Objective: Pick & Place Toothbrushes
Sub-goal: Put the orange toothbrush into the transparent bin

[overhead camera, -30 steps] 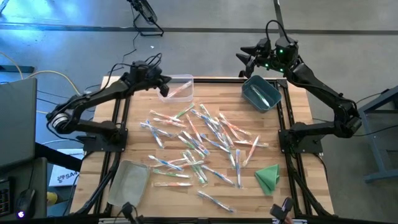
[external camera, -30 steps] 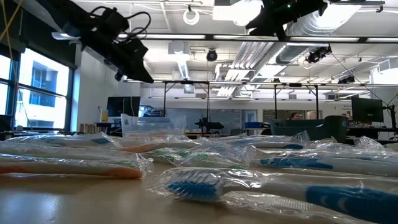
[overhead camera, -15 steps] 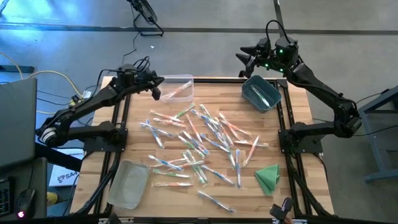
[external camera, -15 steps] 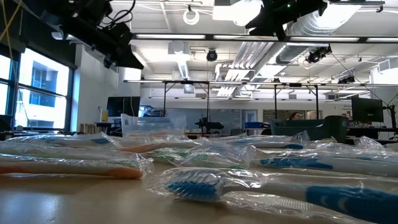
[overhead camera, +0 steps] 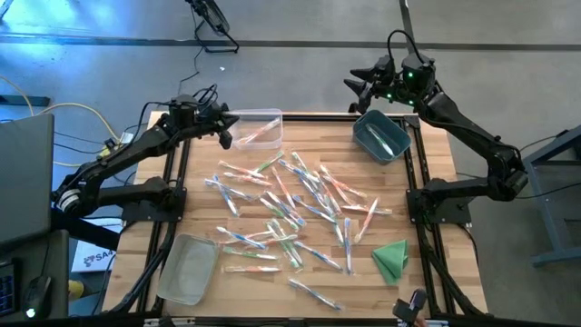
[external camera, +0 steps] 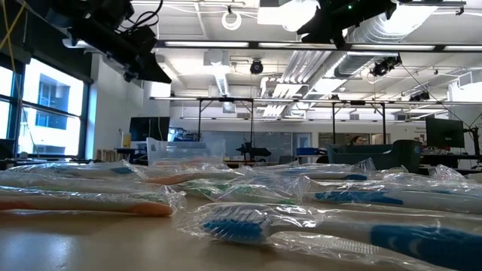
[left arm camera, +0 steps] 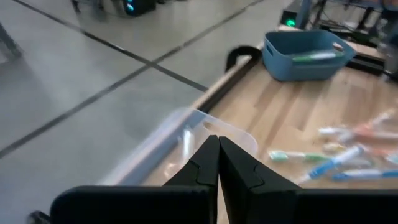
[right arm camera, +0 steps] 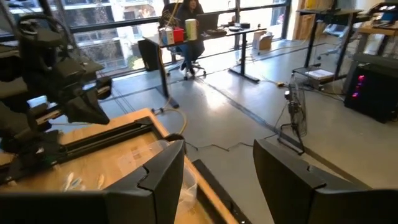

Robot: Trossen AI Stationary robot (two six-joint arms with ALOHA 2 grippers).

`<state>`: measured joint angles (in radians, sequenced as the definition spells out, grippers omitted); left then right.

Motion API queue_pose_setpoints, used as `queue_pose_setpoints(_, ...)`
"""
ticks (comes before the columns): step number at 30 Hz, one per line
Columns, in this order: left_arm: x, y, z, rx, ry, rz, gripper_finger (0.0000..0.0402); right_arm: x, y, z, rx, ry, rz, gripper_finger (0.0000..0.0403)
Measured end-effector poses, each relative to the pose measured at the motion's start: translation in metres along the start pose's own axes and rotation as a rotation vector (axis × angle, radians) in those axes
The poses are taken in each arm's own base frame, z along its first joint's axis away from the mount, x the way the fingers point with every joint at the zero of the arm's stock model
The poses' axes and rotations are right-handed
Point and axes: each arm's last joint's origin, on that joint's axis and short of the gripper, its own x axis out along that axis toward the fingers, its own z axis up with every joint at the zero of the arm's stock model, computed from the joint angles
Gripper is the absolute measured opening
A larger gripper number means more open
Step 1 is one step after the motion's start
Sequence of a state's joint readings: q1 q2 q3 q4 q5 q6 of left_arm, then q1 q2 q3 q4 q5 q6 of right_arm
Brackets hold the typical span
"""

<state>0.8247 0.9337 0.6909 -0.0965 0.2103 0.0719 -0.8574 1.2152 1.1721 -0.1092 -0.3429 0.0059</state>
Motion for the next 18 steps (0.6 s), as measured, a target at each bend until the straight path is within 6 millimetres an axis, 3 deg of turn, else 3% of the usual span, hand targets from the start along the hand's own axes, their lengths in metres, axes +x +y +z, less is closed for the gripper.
queue_pose_setpoints(9, -0.007, -0.013, -0.004, 0.057, 0.232, -0.070, 0.0001, 0.000, 0.001, -0.001, 0.003, 0.008, 0.024, 0.0185)
queue_pose_setpoints(18, -0.001, -0.025, -0.011, 0.093, 0.313, -0.128, 0.0000, 0.000, 0.001, -0.001, 0.002, 0.009, 0.030, 0.0185)
